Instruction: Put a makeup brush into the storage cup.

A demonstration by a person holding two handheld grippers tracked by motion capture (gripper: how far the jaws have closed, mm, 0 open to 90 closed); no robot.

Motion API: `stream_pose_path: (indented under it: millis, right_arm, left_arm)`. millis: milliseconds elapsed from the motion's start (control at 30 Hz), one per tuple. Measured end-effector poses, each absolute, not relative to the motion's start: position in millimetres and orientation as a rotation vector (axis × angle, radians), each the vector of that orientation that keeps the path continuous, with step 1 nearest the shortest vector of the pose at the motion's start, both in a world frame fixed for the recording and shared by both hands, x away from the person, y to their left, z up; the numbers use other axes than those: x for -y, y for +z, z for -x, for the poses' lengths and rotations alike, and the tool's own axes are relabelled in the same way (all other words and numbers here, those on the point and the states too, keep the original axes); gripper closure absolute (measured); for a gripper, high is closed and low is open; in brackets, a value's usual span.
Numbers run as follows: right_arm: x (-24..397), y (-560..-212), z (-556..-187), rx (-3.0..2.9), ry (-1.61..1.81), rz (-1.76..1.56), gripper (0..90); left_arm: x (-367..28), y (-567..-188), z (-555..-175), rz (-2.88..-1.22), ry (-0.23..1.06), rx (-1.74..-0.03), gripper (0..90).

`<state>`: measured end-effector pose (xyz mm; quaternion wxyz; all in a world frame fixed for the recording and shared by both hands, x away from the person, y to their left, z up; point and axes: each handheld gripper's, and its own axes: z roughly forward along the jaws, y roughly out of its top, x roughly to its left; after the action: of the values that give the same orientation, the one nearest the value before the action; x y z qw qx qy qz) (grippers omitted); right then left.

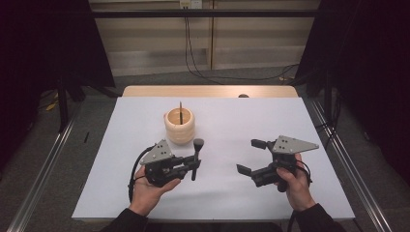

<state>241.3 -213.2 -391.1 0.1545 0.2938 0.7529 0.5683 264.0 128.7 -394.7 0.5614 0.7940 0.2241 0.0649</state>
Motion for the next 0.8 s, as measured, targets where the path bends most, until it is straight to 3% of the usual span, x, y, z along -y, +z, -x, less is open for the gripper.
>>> stream_pose_path:
  millis: [800]
  right_arm:
    - [237.5, -411.6, -216.3, -2.051, 1.574, -0.960, 0.1]
  left_arm:
    - [-149.6, -375.4, -277.5, -1.800, 0.204, -0.583, 79.2]
